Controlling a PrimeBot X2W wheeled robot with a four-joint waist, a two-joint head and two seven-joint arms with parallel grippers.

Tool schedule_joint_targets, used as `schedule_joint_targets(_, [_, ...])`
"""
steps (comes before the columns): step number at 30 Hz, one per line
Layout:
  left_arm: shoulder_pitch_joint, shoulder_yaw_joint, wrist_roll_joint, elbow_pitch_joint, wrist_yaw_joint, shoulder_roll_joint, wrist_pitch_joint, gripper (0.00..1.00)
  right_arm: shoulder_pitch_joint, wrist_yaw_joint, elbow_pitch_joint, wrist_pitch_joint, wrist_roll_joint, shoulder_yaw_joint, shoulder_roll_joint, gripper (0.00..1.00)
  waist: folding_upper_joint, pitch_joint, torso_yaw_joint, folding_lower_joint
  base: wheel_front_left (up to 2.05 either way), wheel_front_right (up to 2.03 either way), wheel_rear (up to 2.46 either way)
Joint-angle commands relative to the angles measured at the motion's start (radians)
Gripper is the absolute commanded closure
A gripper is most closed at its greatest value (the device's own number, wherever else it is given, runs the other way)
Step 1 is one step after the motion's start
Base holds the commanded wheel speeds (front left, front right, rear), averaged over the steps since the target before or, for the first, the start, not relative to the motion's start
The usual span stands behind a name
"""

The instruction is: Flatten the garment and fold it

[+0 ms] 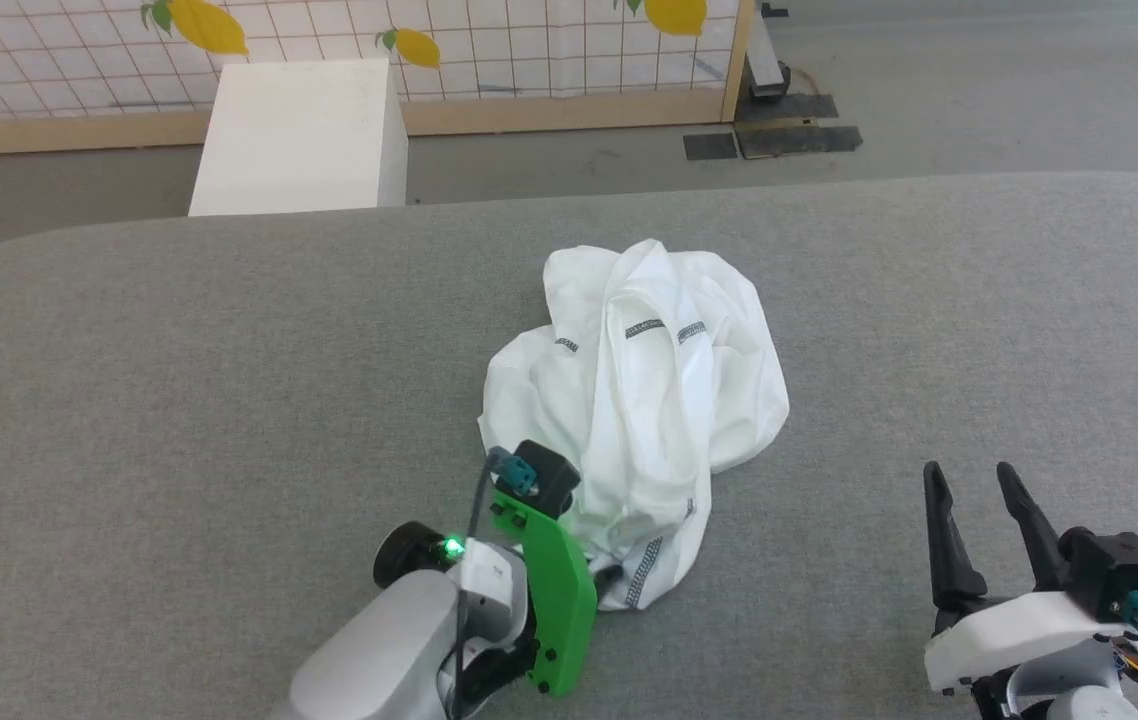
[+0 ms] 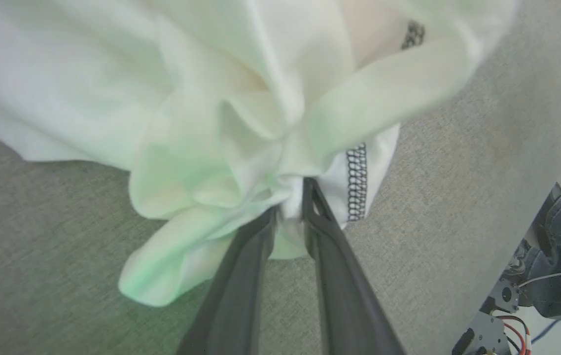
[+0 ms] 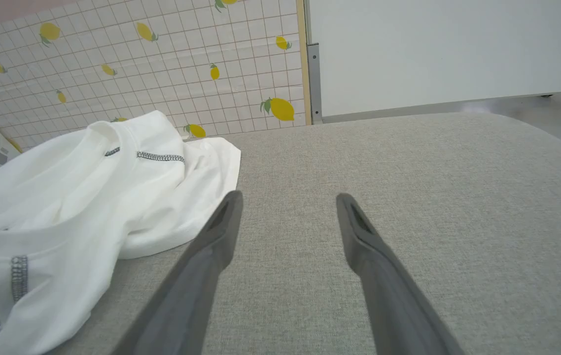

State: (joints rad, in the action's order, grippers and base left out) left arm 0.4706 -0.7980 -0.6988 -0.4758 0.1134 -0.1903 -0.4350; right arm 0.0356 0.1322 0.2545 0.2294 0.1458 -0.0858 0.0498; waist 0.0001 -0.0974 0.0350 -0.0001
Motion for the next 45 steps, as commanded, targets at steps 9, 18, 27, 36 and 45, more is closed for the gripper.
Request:
schedule_joint_targets(9, [-0.03, 0.213, -0.159, 0.147, -0.068, -0.038, 0.093, 0.0, -0.02, -0.002, 0.017, 0.011, 0.009, -0.015, 0.0, 0.0, -0.0001, 0.055, -0.04, 0.0001, 0.0, 0.0, 0.0])
schedule_joint_targets(18, [-0.102, 0.45, -0.145, 0.291, -0.173, -0.123, 0.394, 0.0, -0.034, -0.002, 0.008, -0.009, 0.013, -0.017, 0.0, 0.0, -0.0001, 0.096, -0.056, 0.0001, 0.0, 0.0, 0.0])
schedule_joint_targets(27, [-0.295, 0.5, 0.023, 0.321, -0.218, -0.146, 0.684, 0.0, -0.052, -0.002, -0.012, -0.052, 0.022, -0.022, 0.0, 0.0, -0.0001, 0.113, -0.064, 0.0001, 0.0, 0.0, 0.0])
schedule_joint_targets(36, [-0.447, 0.577, 0.171, 0.379, -0.236, -0.035, 0.696, 0.0, -0.022, -0.002, -0.023, -0.122, 0.052, 0.004, 0.0, 0.0, -0.0001, 0.081, -0.065, 0.0001, 0.0, 0.0, 0.0])
schedule_joint_targets(45, [-0.453, 0.619, 0.246, 0.385, -0.187, 0.06, 0.697, 0.0, 0.202, -0.002, -0.002, -0.326, 0.03, 0.076, 0.0, 0.0, -0.0001, -0.011, -0.105, 0.0001, 0.0, 0.0, 0.0])
